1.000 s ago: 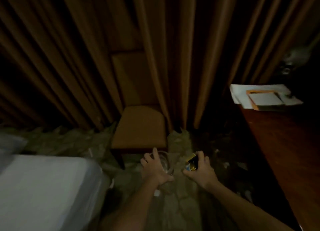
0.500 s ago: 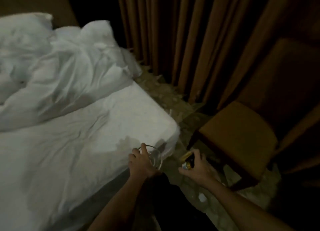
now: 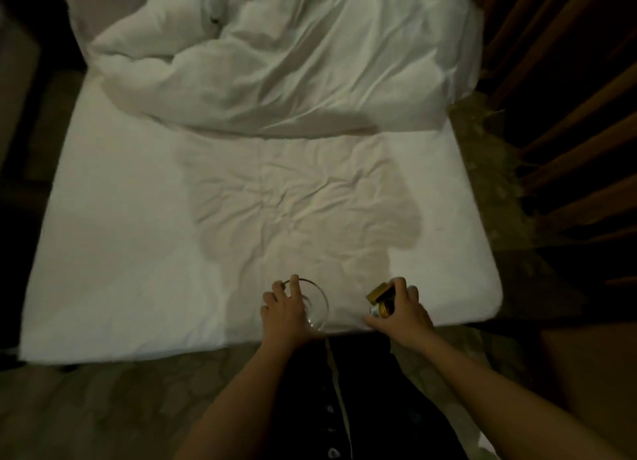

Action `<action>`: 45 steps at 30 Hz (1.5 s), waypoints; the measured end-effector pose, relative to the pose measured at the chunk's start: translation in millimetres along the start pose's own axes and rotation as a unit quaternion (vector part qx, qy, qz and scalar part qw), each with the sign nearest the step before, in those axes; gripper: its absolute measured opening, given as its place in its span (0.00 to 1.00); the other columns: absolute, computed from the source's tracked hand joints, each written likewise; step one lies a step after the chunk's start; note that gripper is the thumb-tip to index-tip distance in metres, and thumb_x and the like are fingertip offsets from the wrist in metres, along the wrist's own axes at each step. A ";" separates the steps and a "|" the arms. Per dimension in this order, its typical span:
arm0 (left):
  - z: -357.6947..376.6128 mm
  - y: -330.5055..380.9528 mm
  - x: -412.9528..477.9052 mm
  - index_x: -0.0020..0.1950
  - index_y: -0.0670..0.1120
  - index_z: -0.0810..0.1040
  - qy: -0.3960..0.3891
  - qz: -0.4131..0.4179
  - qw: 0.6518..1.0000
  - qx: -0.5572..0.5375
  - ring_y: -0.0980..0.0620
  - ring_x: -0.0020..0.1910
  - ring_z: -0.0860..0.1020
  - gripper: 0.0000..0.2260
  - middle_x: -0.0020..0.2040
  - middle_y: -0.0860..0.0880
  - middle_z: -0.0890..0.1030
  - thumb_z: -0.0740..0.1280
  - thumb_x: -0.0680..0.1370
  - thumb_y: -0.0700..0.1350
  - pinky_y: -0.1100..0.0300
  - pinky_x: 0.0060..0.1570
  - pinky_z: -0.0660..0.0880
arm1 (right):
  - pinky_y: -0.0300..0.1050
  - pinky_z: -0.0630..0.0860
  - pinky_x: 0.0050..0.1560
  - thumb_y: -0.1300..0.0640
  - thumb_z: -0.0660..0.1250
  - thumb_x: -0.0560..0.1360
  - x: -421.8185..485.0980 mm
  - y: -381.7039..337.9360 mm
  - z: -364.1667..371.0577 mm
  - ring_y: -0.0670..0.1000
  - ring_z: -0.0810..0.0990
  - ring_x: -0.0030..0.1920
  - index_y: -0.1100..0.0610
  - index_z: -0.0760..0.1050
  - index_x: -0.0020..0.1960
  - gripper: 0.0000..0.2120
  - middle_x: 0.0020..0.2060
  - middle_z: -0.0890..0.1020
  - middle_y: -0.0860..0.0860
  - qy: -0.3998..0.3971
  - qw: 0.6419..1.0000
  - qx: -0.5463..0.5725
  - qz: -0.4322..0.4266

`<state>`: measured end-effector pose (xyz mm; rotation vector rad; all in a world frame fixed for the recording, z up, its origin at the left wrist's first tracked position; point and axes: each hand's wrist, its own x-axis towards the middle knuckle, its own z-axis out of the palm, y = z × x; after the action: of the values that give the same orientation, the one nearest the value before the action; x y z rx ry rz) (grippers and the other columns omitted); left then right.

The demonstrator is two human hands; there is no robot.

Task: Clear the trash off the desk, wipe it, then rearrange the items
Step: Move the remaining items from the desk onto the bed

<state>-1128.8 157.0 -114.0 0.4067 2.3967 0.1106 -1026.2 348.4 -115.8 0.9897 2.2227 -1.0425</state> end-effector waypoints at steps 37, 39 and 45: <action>-85.3 -6.4 144.5 0.76 0.53 0.52 0.083 0.153 0.981 0.089 0.45 0.74 0.57 0.44 0.76 0.49 0.55 0.70 0.68 0.64 0.46 0.72 0.56 | 0.49 0.73 0.58 0.41 0.69 0.72 100.8 -101.5 -12.3 0.54 0.64 0.66 0.51 0.52 0.75 0.40 0.70 0.59 0.52 0.105 0.993 -0.037 -0.030; -92.1 4.2 137.2 0.76 0.54 0.52 0.084 0.174 0.977 0.094 0.45 0.72 0.60 0.43 0.75 0.49 0.57 0.70 0.68 0.64 0.48 0.71 0.58 | 0.49 0.73 0.57 0.42 0.69 0.72 87.1 -97.9 -19.9 0.54 0.64 0.66 0.51 0.54 0.74 0.38 0.69 0.60 0.52 0.120 0.992 -0.031 -0.025; -111.3 58.6 110.0 0.75 0.52 0.56 0.101 0.271 0.947 0.136 0.46 0.68 0.66 0.40 0.72 0.49 0.62 0.69 0.69 0.64 0.48 0.66 0.63 | 0.49 0.72 0.56 0.46 0.66 0.75 26.0 -70.7 -48.7 0.53 0.65 0.65 0.50 0.57 0.72 0.30 0.69 0.62 0.51 0.201 0.979 0.041 0.010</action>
<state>-1264.5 251.0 -87.8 1.2348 2.4393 0.0682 -1103.1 366.3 -73.3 1.3565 2.4962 -1.0003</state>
